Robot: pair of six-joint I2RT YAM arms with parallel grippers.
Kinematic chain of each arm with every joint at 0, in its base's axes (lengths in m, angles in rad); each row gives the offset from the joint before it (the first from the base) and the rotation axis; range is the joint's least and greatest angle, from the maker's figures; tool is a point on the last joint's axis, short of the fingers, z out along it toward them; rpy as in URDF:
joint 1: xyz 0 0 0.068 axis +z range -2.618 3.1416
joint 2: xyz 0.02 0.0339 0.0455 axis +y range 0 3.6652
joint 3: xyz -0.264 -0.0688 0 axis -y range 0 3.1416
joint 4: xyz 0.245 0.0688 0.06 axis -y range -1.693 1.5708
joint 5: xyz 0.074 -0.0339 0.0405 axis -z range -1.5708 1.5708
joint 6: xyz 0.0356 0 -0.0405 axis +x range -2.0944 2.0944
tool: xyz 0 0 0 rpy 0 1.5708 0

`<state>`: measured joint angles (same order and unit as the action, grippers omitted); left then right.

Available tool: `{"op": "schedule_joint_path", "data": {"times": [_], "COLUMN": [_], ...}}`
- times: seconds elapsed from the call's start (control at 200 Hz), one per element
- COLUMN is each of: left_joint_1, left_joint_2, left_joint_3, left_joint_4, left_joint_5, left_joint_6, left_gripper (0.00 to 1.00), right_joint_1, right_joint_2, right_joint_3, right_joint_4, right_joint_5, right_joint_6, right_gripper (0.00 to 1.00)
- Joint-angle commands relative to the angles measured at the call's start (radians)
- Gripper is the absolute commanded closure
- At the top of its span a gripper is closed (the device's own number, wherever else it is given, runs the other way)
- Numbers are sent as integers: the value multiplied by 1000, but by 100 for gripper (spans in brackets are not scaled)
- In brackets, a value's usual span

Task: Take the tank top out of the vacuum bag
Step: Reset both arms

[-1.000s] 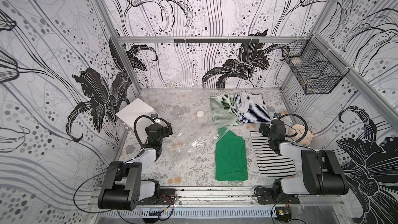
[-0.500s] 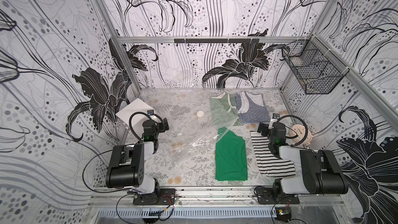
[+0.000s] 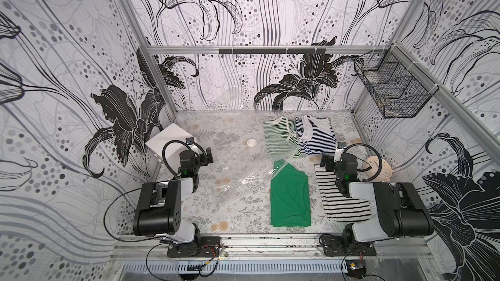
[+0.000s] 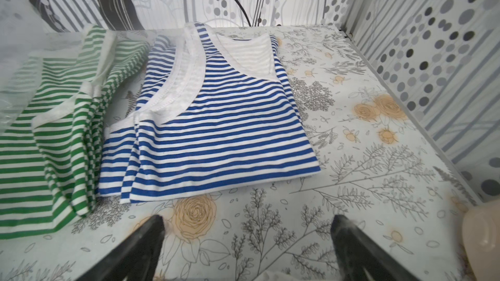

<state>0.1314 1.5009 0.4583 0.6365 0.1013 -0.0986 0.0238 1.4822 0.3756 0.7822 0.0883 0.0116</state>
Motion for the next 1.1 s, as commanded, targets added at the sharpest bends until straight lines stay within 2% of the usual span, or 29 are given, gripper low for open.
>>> {"op": "schedule_joint_path", "data": {"times": [0.0,0.27,0.375,0.441,0.491,0.541,0.591,0.631,0.686,0.751,1.096], "left_joint_1": [9,-20,-19,-17,-6,3,17,17,14,-5,-9], "left_joint_2": [-8,-22,-11,-9,0,47,18,38,26,35,29], "left_joint_3": [1,-26,-13,-26,-68,-108,-87,-104,-100,-85,-93], "left_joint_4": [56,84,77,96,165,324,222,293,264,258,255], "left_joint_5": [87,62,67,31,61,111,134,130,109,-29,-40], "left_joint_6": [37,72,58,40,37,44,42,41,43,18,19], "left_gripper": [1,0,0,0,1,1,1,1,0,1,1], "right_joint_1": [7,7,7,7,7,7,7,8,7,7,8], "right_joint_2": [16,16,16,16,16,16,17,16,16,16,16], "right_joint_3": [-9,-7,-7,-6,-8,-8,-9,-9,-8,-8,-9], "right_joint_4": [57,58,58,58,57,57,58,58,58,58,59], "right_joint_5": [-52,-53,-54,-53,-54,-55,-54,-53,-53,-53,-55], "right_joint_6": [-39,-39,-39,-38,-39,-40,-40,-39,-39,-39,-39], "right_gripper": [1,1,1,1,1,1,1,1,1,1,1]}}
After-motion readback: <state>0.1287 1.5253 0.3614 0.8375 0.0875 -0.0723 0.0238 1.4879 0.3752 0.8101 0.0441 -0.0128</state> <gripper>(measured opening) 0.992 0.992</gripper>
